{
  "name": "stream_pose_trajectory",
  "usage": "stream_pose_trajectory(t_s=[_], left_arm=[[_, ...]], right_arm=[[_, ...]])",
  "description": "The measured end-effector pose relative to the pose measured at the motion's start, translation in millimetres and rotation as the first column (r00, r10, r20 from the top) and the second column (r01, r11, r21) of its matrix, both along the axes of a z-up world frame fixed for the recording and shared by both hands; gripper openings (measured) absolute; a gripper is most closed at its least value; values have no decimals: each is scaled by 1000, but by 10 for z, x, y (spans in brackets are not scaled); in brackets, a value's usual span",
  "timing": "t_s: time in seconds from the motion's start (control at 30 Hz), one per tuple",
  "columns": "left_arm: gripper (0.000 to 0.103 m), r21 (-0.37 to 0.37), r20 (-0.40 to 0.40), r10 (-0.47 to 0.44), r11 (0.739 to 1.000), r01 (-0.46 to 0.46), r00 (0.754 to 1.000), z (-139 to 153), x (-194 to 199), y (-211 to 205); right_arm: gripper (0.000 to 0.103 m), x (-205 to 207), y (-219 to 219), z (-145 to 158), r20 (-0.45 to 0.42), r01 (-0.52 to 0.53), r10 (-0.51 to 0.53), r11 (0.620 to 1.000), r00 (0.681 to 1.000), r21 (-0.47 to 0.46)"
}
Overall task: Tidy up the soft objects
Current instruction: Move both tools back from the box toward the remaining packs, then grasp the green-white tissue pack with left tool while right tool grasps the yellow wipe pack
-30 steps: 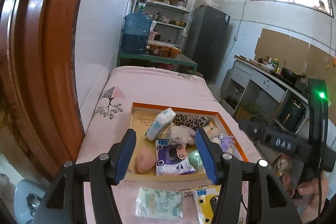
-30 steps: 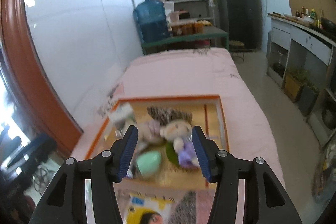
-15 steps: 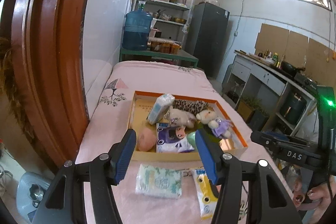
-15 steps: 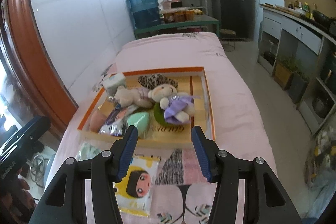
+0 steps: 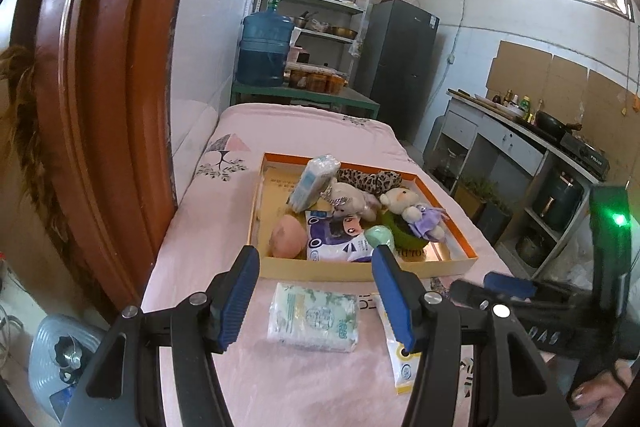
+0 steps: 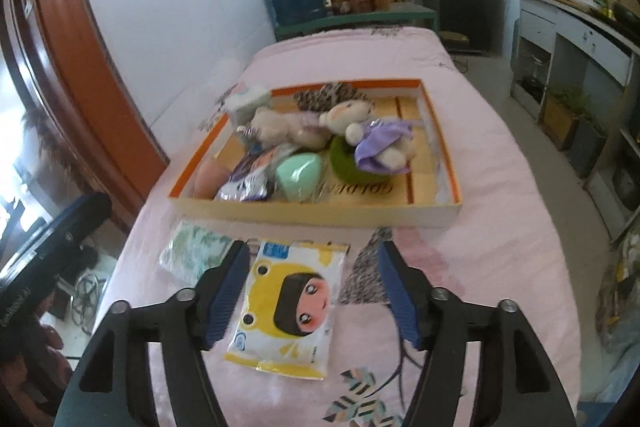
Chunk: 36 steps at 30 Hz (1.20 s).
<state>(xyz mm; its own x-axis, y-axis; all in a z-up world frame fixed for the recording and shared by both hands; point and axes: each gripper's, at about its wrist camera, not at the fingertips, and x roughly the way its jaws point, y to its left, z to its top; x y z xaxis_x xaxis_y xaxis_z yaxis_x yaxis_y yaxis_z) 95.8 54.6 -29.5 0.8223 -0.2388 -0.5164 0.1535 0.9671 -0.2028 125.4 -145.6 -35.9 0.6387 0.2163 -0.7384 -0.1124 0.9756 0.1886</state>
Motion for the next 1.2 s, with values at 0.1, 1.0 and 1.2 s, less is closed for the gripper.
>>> stream_pose_trajectory(t_s=[0.1, 1.0, 1.2], left_arm=[[58, -5, 3, 10, 1000, -10, 1000, -28, -35, 27], [69, 161, -119, -101, 980, 119, 988, -588, 300, -218], [70, 223, -164, -139, 959, 174, 977, -718, 406, -373]], right_arm=[[72, -20, 111, -127, -24, -16, 16, 1000, 1000, -7], [78, 116, 435, -781, -106, -44, 29, 988, 994, -147], [79, 172, 406, -786, -104, -52, 37, 989, 994, -142]])
